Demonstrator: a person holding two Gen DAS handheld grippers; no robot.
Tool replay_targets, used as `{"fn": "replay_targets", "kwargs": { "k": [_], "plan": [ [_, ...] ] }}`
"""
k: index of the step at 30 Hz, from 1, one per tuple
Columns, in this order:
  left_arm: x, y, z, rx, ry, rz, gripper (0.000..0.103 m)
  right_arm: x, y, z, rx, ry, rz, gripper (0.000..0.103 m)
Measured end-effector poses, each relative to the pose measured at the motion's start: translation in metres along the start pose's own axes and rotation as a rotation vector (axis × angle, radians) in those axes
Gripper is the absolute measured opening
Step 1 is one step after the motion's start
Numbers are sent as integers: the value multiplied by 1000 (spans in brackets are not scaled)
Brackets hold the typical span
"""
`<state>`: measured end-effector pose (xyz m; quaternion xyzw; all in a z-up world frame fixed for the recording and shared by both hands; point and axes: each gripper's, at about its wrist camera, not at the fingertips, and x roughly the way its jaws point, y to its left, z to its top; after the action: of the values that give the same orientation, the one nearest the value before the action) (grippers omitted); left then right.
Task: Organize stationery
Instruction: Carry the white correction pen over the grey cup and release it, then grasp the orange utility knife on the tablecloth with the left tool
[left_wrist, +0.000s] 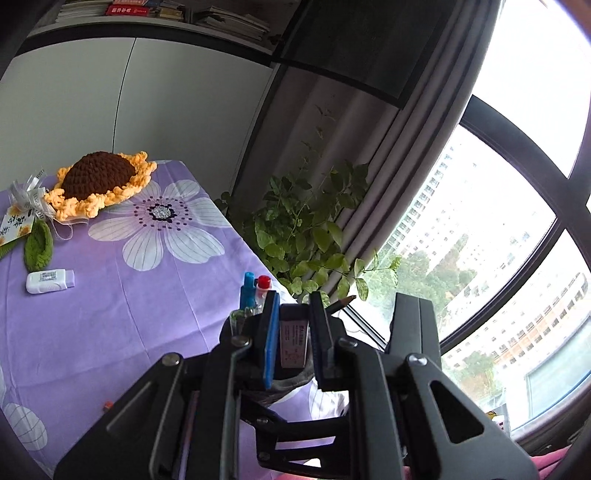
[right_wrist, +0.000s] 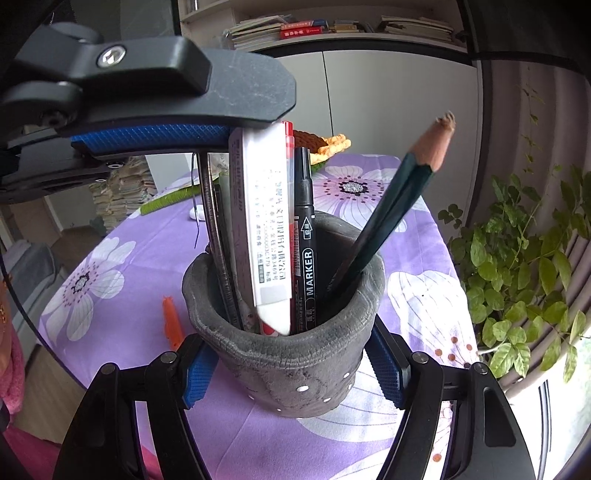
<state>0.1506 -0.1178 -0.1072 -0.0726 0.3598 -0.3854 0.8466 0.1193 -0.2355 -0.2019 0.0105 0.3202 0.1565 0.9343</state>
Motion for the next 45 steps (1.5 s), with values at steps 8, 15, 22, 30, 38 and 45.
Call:
{"fn": "replay_targets", "kwargs": {
  "k": [8, 15, 22, 30, 38, 45],
  "plan": [
    [-18, 6, -3, -57, 48, -48, 40, 0, 4, 1, -21, 9, -13, 74],
    [-57, 34, -11, -192, 17, 174, 73, 0, 6, 1, -22, 13, -7, 74],
    [-19, 118, -66, -568, 308, 375, 44, 0, 7, 1, -14, 11, -14, 74],
    [-9, 130, -60, -652, 251, 447, 43, -1, 8, -1, -19, 9, -13, 74],
    [8, 130, -58, -651, 292, 480, 25, -2, 7, -2, -19, 7, -10, 74],
    [5, 130, -62, -694, 325, 478, 25, -2, 6, -2, -19, 4, -8, 74]
  ]
}}
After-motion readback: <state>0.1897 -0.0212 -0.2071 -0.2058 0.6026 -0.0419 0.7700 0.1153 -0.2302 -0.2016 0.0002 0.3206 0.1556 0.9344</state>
